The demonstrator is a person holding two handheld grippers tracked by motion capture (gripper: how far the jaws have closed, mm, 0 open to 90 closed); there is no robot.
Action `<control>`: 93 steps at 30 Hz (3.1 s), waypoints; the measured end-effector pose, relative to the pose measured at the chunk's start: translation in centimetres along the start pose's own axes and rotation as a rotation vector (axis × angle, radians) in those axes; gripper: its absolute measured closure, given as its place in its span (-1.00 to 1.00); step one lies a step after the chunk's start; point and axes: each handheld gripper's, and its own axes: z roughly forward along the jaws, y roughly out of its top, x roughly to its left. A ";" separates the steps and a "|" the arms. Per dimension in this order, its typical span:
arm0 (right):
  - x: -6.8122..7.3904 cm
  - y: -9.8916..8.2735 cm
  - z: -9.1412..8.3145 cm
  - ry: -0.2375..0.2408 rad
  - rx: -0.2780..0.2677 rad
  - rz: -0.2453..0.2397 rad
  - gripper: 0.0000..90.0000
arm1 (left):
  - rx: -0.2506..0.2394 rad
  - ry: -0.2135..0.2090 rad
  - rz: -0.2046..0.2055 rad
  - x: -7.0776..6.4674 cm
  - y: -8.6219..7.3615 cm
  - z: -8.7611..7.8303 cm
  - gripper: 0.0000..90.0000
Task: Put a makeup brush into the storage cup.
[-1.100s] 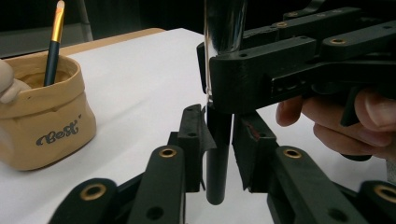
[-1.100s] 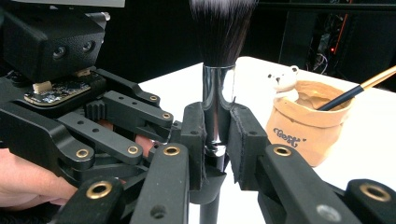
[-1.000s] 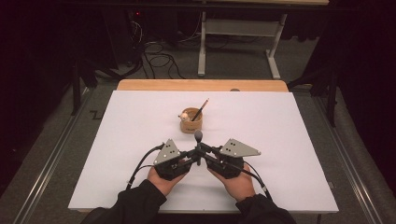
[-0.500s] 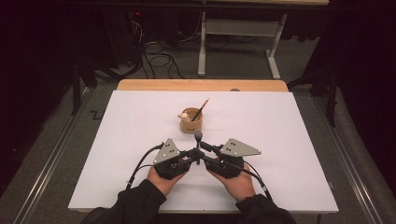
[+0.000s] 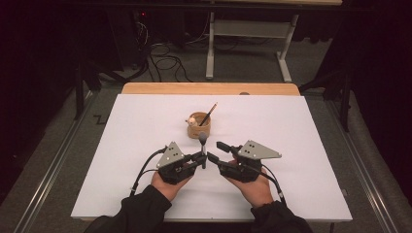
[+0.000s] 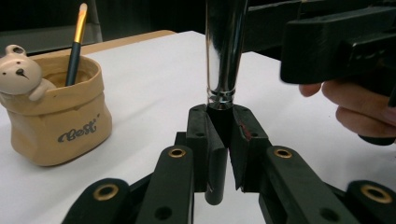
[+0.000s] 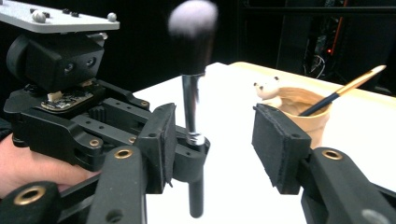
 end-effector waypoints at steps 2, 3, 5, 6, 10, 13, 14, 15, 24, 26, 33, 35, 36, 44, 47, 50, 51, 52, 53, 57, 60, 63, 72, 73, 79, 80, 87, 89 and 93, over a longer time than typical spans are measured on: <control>-0.3 0.1 -0.4 -0.016 -0.001 -0.015 0.03 | -0.003 0.004 -0.003 0.1 0.0 -0.1 0.76; -0.4 0.1 -0.6 -0.022 -0.003 -0.019 0.00 | -0.004 0.005 -0.003 0.2 0.0 -0.1 0.76; -0.7 0.1 -1.0 -0.037 -0.010 -0.023 -0.07 | -0.007 0.008 -0.006 0.3 0.1 -0.2 0.76; -0.8 0.1 -1.2 -0.042 -0.009 -0.022 -0.11 | -0.009 0.009 -0.008 0.4 0.1 -0.2 0.76; -1.4 0.1 -1.8 -0.073 -0.025 -0.009 -0.31 | -0.016 0.015 -0.015 0.7 0.2 -0.4 0.76; -1.7 0.0 -2.2 -0.091 -0.034 -0.008 -0.42 | -0.020 0.022 -0.017 1.0 0.3 -0.5 0.76; -1.7 0.0 -2.3 -0.094 -0.034 -0.010 -0.45 | -0.022 0.024 -0.019 1.1 0.3 -0.6 0.76; -1.8 0.0 -2.4 -0.097 -0.031 -0.011 -0.47 | -0.023 0.026 -0.020 1.2 0.3 -0.6 0.76; -2.3 -0.3 -3.0 -0.123 -0.018 -0.007 -0.64 | -0.039 0.053 -0.037 2.2 0.6 -1.3 0.76; -2.5 -0.4 -3.2 -0.129 -0.019 -0.007 -0.66 | -0.042 0.064 -0.030 2.5 0.6 -1.5 0.76; -3.1 -0.6 -3.9 -0.163 -0.011 0.013 -0.81 | -0.051 0.090 -0.040 3.3 0.7 -2.0 0.76; -3.3 -0.7 -4.1 -0.176 -0.011 0.014 -0.87 | -0.053 0.095 -0.042 3.5 0.7 -2.1 0.76; -3.3 -0.7 -4.2 -0.180 -0.011 0.016 -0.90 | -0.054 0.098 -0.044 3.6 0.8 -2.2 0.76; -3.8 -1.0 -4.9 -0.209 -0.012 0.020 -0.99 | -0.063 0.118 -0.055 4.4 0.9 -2.7 0.76; -3.9 -1.1 -5.2 -0.218 -0.007 0.021 -0.99 | -0.067 0.125 -0.059 4.7 1.0 -2.9 0.76; -4.2 -1.4 -5.5 -0.222 -0.002 0.027 -0.99 | -0.072 0.132 -0.062 4.9 1.0 -3.1 0.76; -4.3 -1.4 -5.5 -0.225 -0.002 0.028 -0.99 | -0.074 0.134 -0.062 4.9 1.1 -3.1 0.76; -4.3 -1.5 -5.6 -0.225 -0.002 0.030 -0.99 | -0.076 0.136 -0.060 4.9 1.1 -3.1 0.76; -4.4 -1.5 -5.8 -0.228 -0.003 0.034 -0.99 | -0.075 0.138 -0.057 4.9 1.2 -3.2 0.76; -4.8 -1.9 -6.3 -0.240 -0.010 0.062 -0.99 | -0.086 0.147 -0.056 5.0 1.6 -3.2 0.76; -5.1 -2.1 -6.8 -0.248 -0.008 0.067 -0.99 | -0.094 0.153 -0.065 5.2 2.1 -3.4 0.76; -5.3 -2.4 -7.2 -0.257 -0.002 0.067 -0.99 | -0.100 0.161 -0.058 5.2 2.6 -3.4 0.76; -5.5 -3.1 -8.2 -0.273 0.003 0.066 -0.99 | -0.094 0.173 -0.056 5.2 3.5 -2.6 0.76; -5.5 -3.1 -8.2 -0.273 0.006 0.064 -0.99 | -0.090 0.174 -0.050 5.1 3.6 -2.4 0.76; -5.2 -3.4 -7.5 -0.262 0.031 0.047 -0.99 | -0.083 0.186 -0.042 5.2 4.2 -1.4 0.76; -5.2 -3.4 -7.5 -0.259 0.034 0.046 -0.99 | -0.085 0.186 -0.043 5.2 4.4 -1.3 0.76; -5.2 -3.5 -7.5 -0.259 0.044 0.052 -0.99 | -0.095 0.188 -0.050 5.7 5.2 -0.5 0.76; -5.3 -3.5 -7.5 -0.257 0.043 0.055 -0.99 | -0.098 0.191 -0.050 5.8 5.4 -0.3 0.76; -5.2 -3.6 -7.3 -0.254 0.048 0.051 -0.99 | -0.100 0.201 -0.050 6.0 5.9 0.0 0.76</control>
